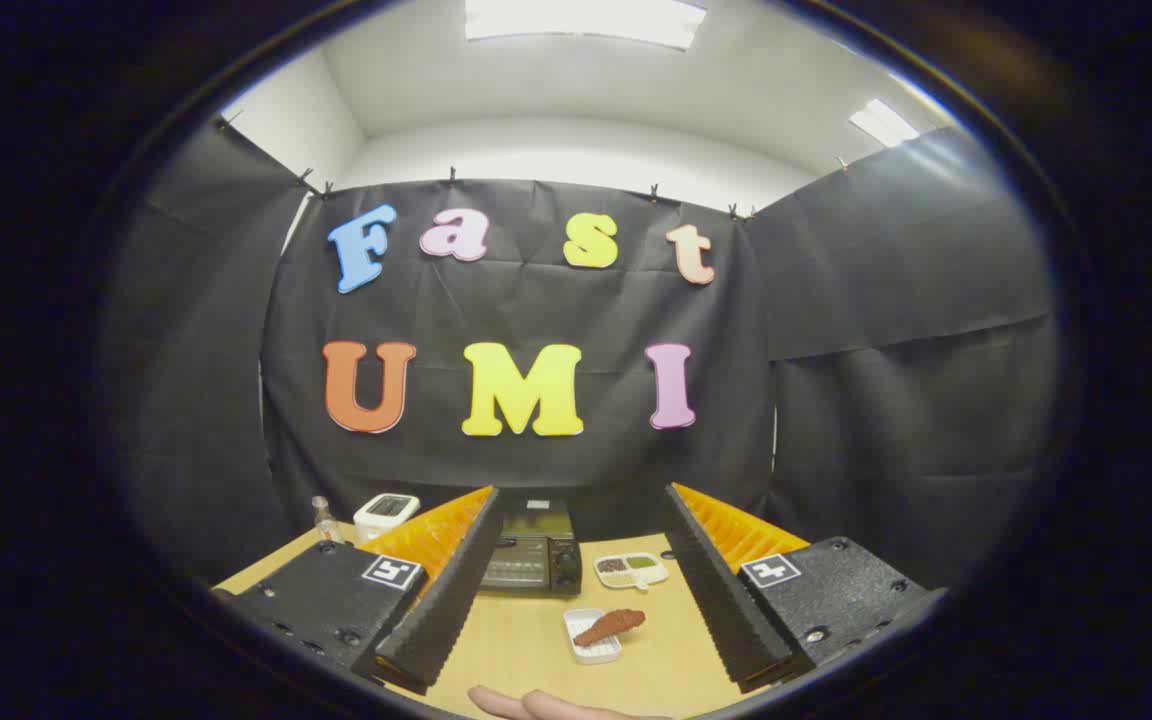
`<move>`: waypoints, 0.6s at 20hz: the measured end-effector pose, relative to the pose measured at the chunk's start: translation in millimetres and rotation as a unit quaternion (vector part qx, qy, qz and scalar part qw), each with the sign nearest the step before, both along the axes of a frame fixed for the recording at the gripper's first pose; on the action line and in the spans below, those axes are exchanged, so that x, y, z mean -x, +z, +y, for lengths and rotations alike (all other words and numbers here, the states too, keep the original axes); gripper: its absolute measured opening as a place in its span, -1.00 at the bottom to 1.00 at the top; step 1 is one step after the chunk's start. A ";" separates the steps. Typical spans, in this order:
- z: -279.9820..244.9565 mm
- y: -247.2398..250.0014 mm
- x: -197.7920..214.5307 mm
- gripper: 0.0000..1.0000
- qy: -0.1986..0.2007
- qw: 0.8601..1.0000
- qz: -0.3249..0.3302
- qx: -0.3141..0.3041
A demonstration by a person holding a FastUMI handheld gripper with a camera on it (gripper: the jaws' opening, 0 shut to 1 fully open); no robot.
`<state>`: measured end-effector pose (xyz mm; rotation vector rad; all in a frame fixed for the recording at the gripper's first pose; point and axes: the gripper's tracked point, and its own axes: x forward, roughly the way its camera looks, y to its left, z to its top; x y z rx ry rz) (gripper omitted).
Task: Open the toaster oven, put the food inside, and close the toaster oven door.
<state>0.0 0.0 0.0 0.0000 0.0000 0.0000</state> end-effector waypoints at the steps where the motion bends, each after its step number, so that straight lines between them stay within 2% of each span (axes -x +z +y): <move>1: -0.3 0.1 0.0 1.00 0.000 1.000 0.000 0.000; 12: 2.1 -18.5 -20.3 1.00 -0.001 1.000 0.007 0.006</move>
